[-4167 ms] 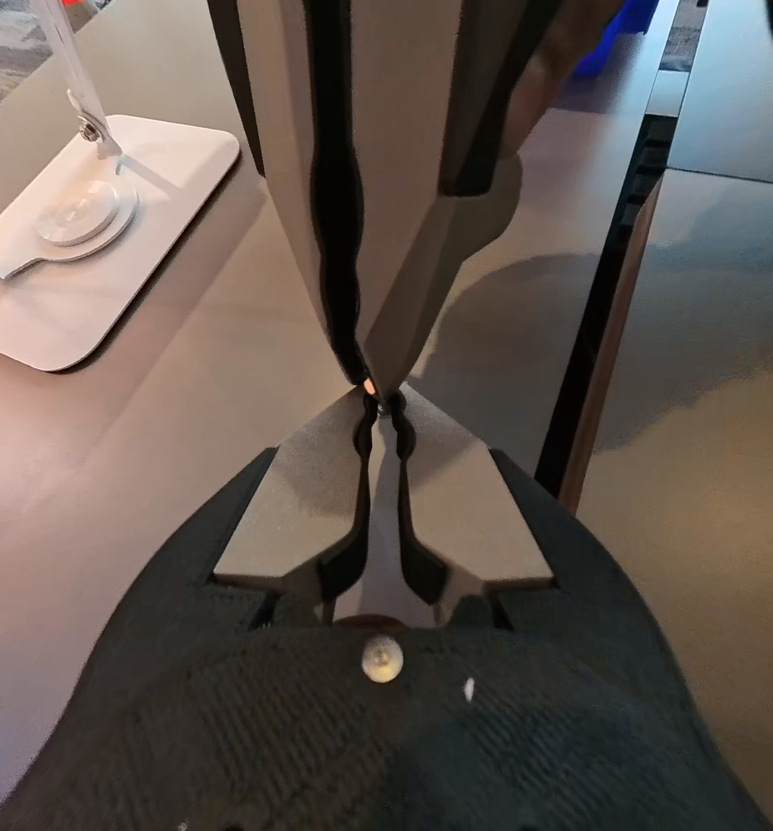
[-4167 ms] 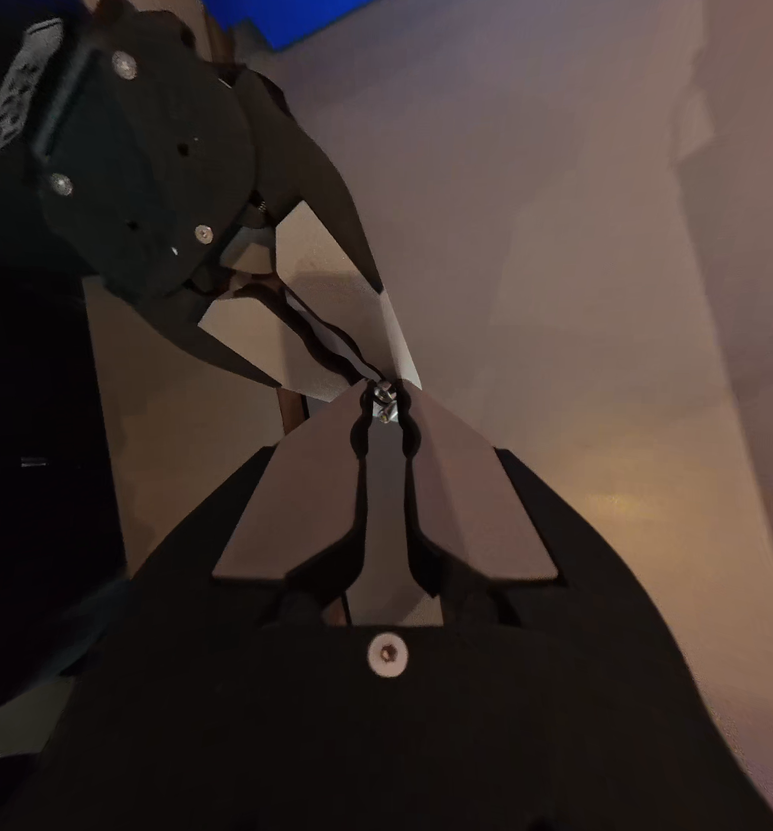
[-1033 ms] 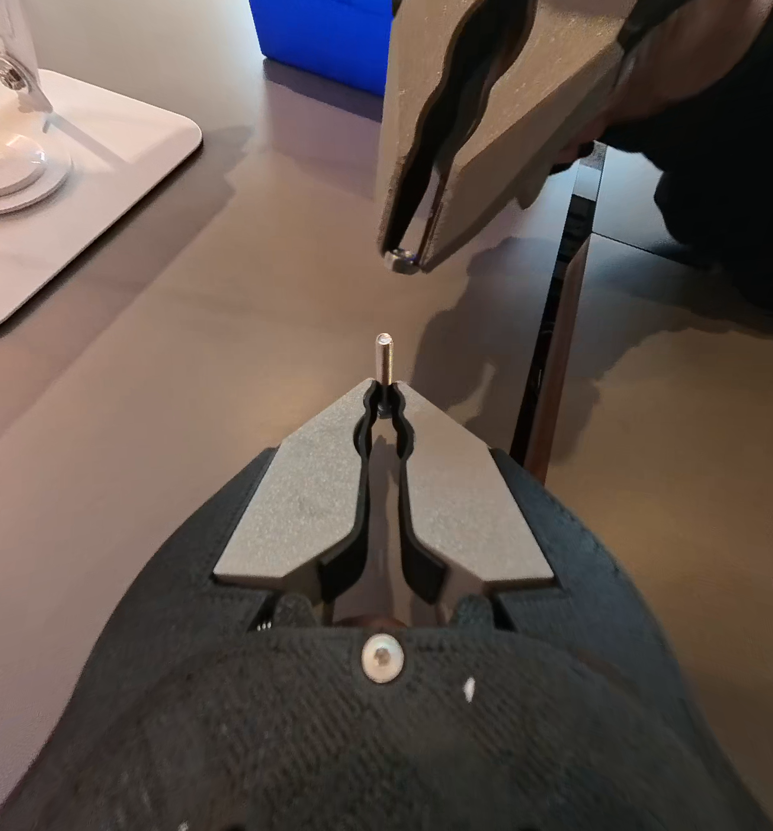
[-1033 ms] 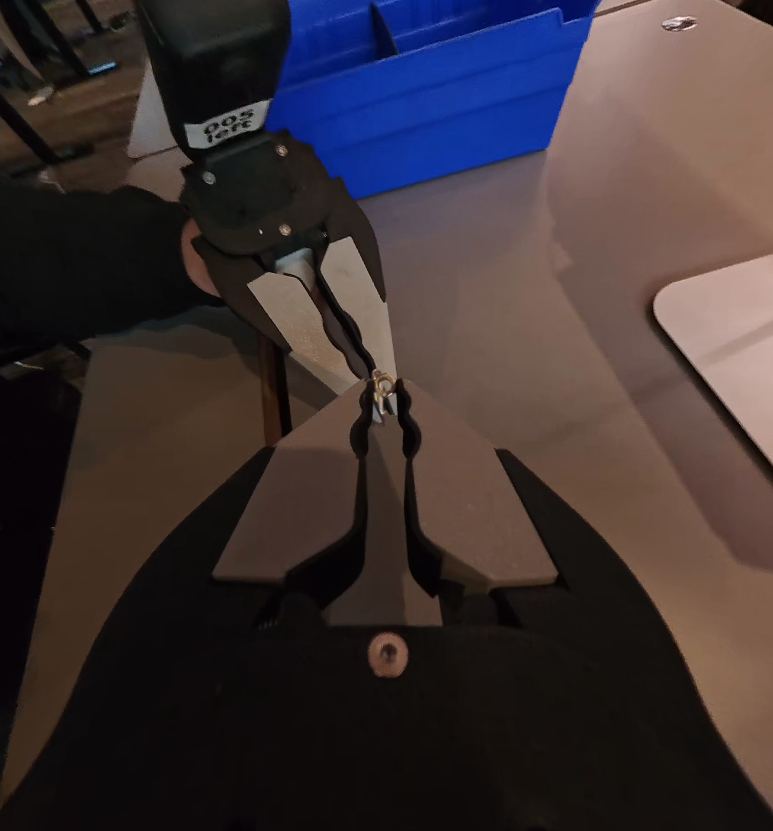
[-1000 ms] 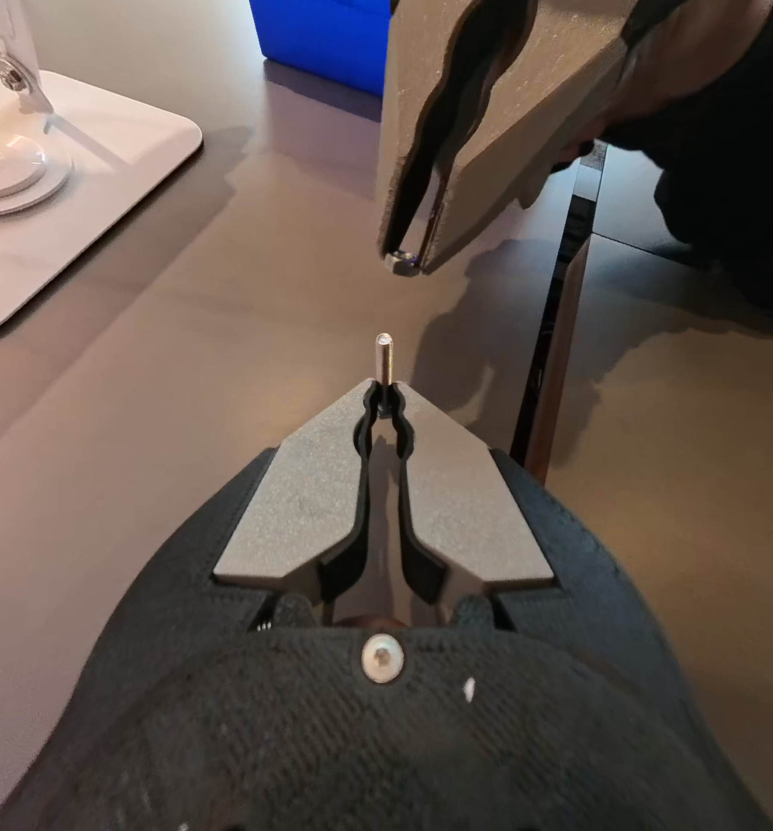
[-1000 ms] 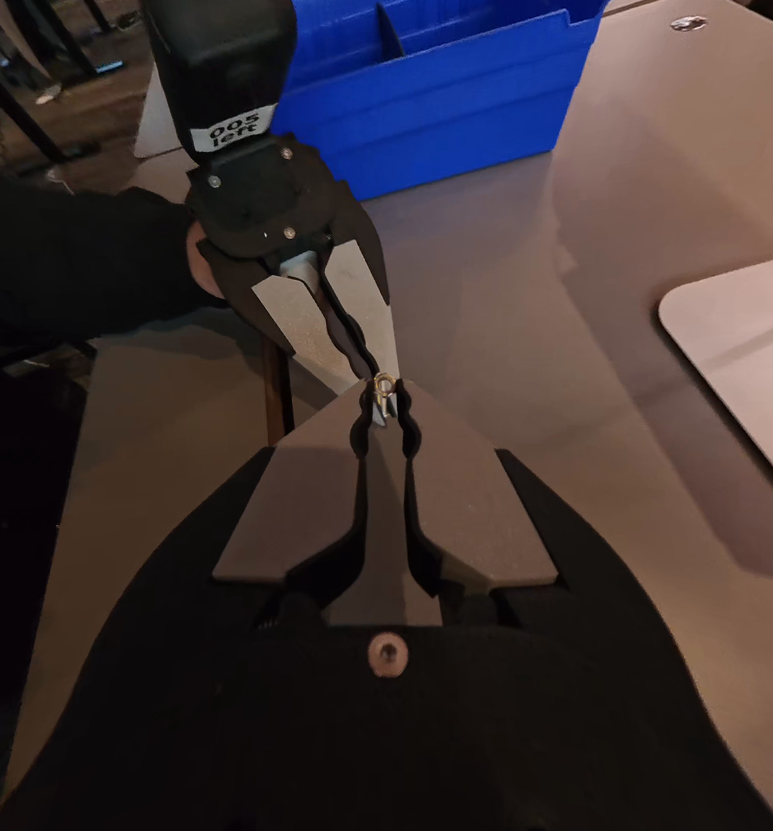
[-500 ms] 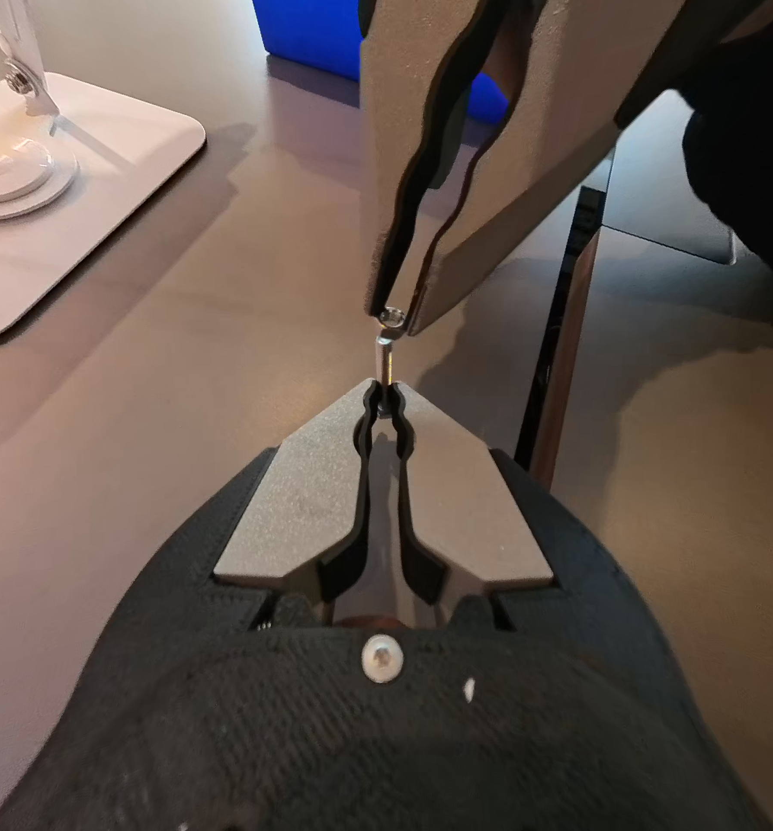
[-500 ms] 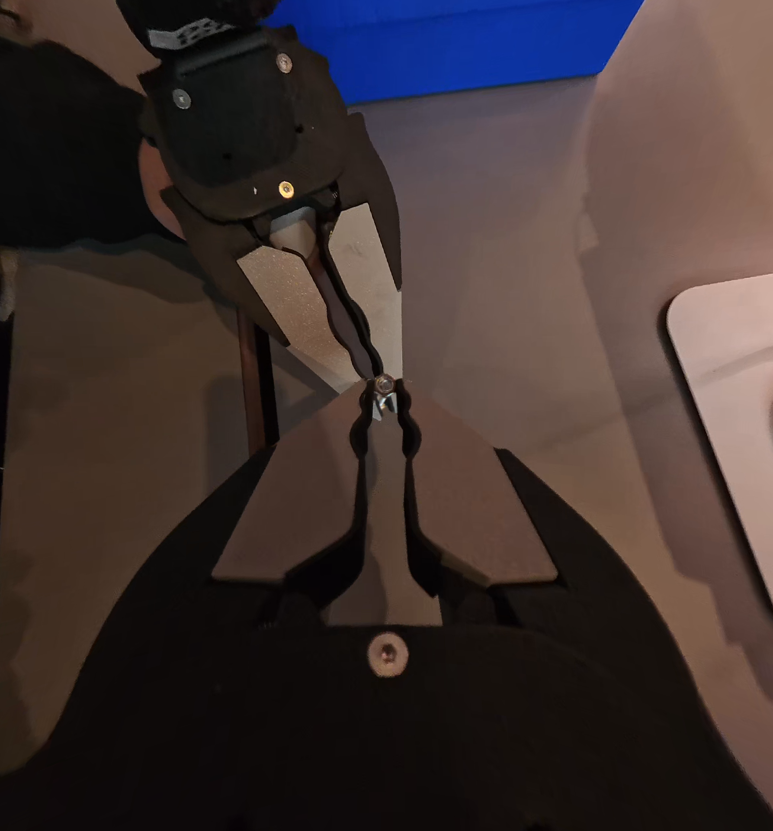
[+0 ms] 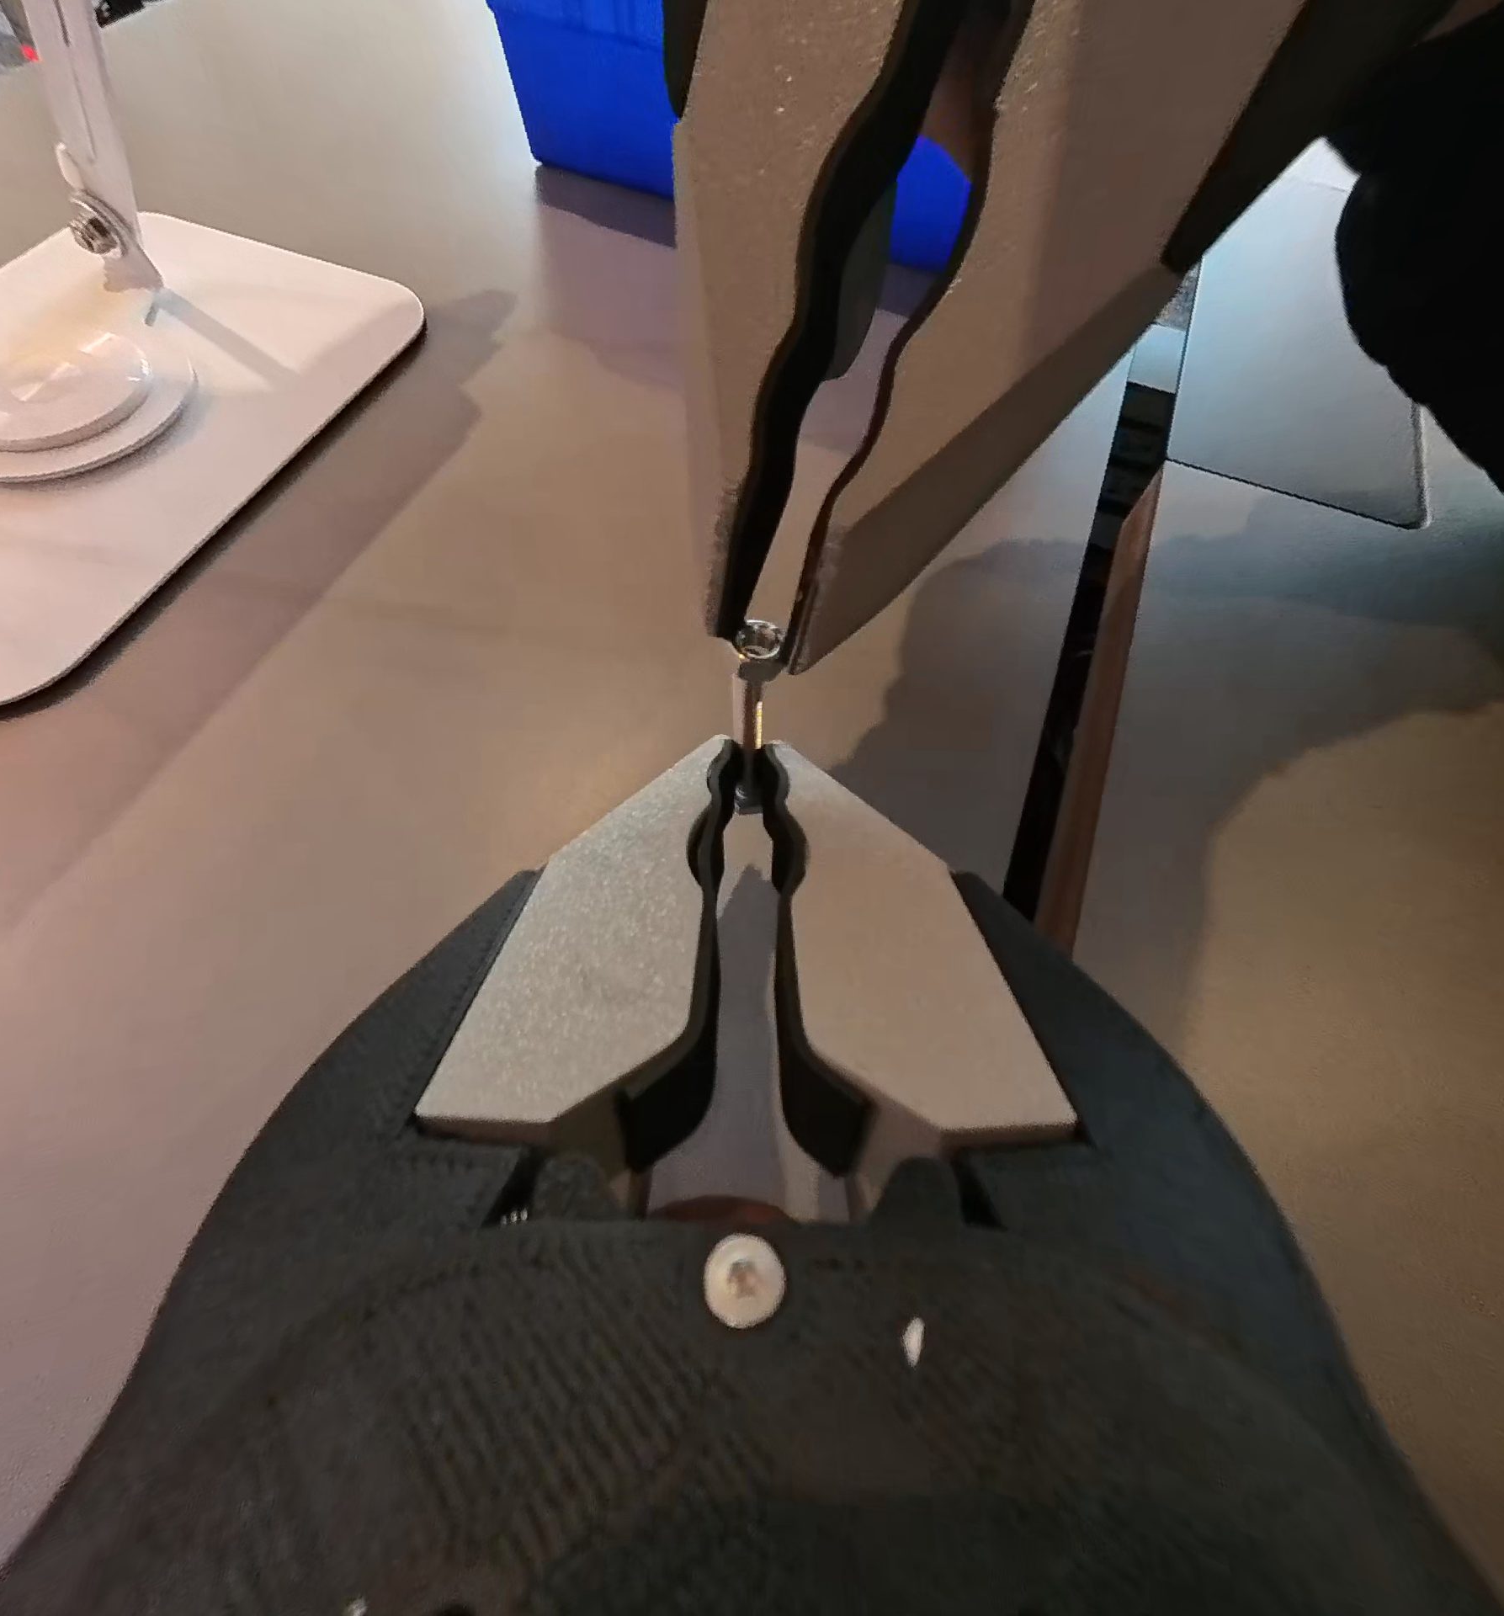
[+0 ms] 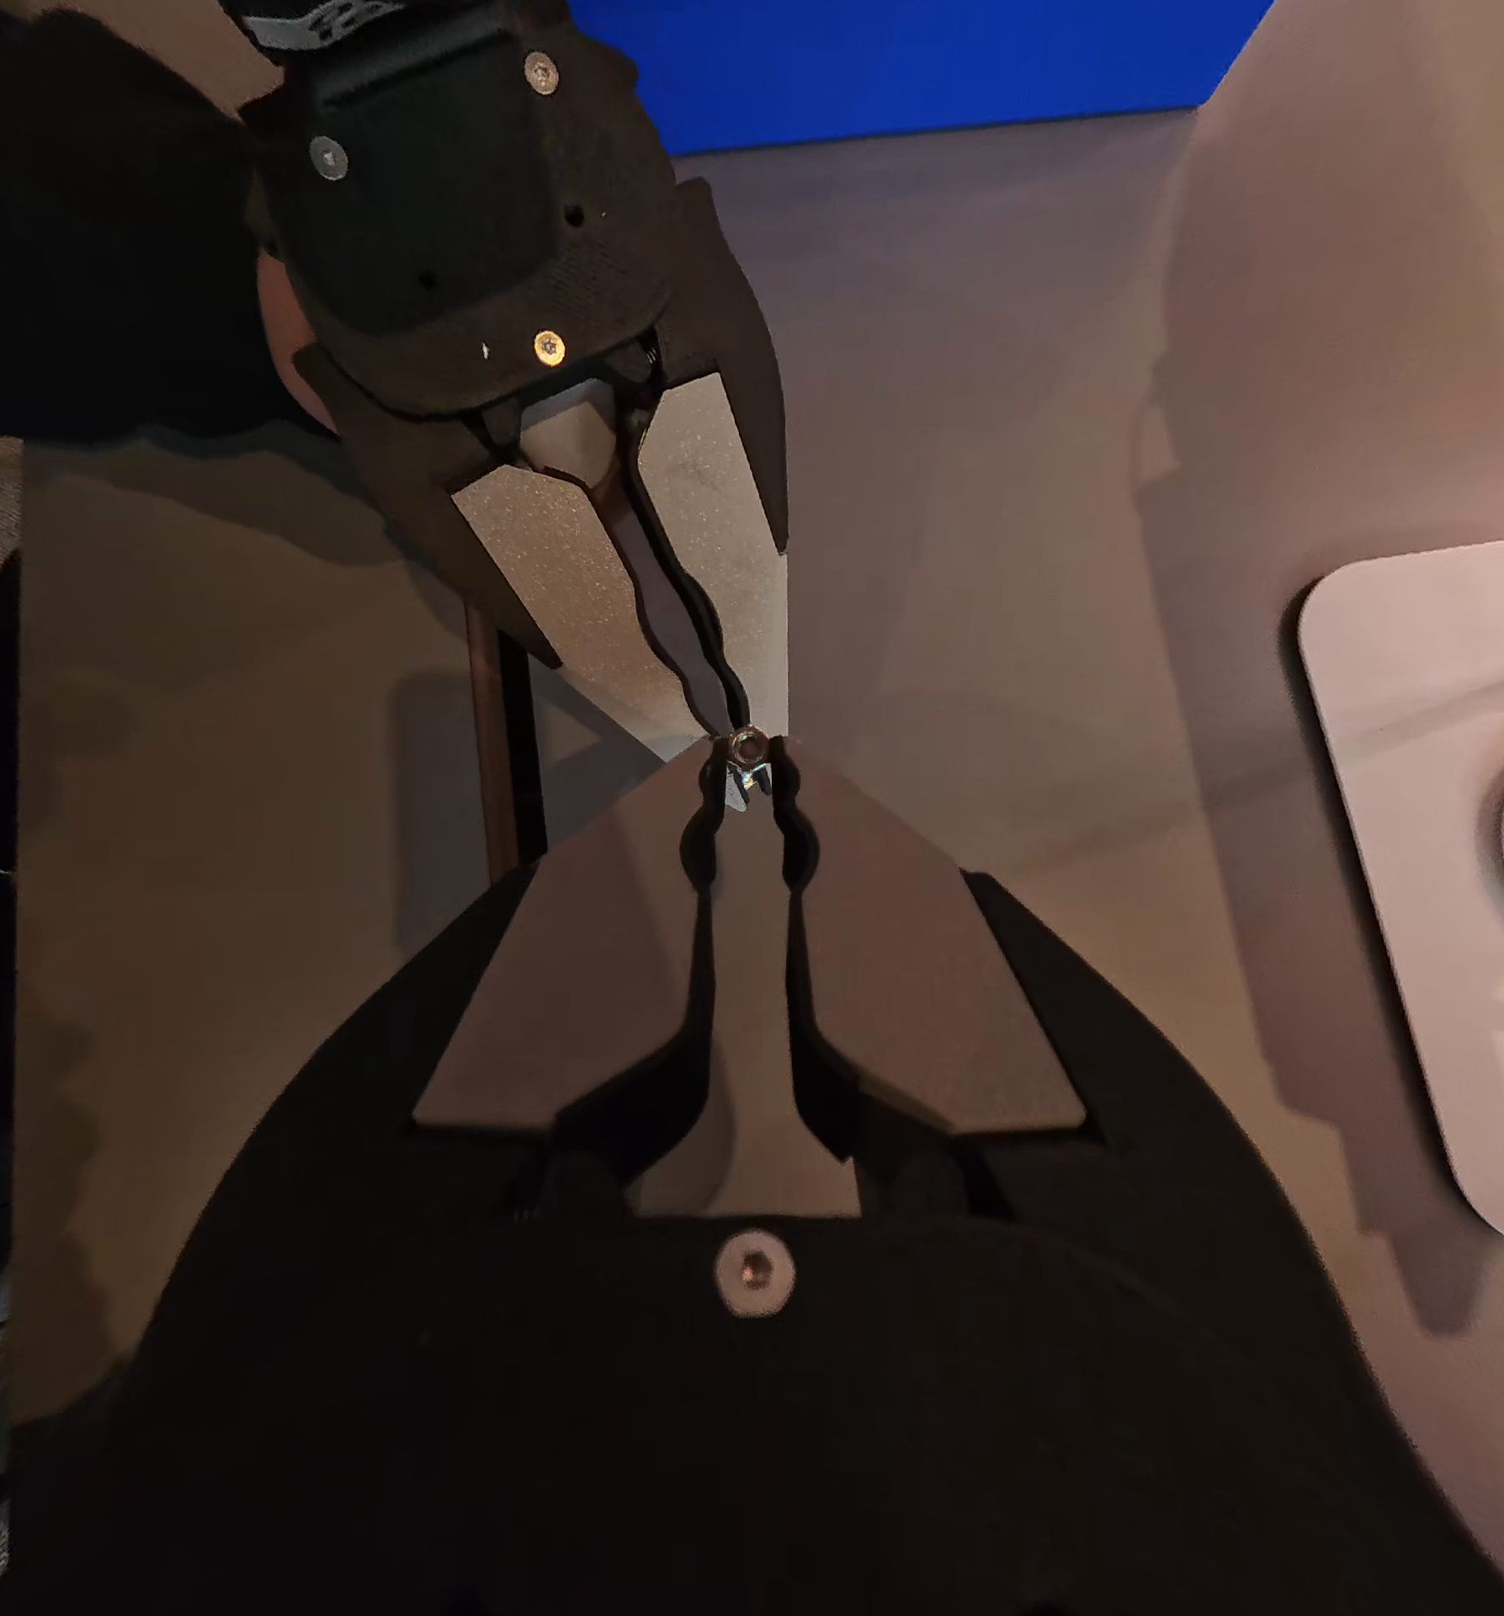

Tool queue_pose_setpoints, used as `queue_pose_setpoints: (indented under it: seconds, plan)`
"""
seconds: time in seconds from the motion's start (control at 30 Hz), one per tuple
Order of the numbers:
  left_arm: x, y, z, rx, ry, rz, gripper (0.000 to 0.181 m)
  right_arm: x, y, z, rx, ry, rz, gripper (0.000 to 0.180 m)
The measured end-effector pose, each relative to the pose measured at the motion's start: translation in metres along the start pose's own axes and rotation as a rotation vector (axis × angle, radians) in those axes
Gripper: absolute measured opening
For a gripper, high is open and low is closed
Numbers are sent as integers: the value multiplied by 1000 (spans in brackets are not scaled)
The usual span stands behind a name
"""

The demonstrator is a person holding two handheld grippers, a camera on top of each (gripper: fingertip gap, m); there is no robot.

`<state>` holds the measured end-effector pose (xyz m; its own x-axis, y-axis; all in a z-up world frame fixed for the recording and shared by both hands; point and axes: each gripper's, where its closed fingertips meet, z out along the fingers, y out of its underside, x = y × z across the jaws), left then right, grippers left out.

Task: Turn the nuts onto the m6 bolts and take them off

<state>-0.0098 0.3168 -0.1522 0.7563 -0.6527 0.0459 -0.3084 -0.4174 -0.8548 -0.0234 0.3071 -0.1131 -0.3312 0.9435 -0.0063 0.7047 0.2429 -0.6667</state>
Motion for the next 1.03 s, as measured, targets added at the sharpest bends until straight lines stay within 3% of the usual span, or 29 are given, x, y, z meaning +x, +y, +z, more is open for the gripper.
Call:
queue_pose_setpoints:
  seconds: [0.47, 1.03]
  plan:
    - [0, -5, -2, 23, -15, 10, 2, 0, -3, -3, -49, 16, 6, 6]
    - [2, -10, -5, 46, -6, 12, 2, -4, -5, -14, 89, 1, 28, 21]
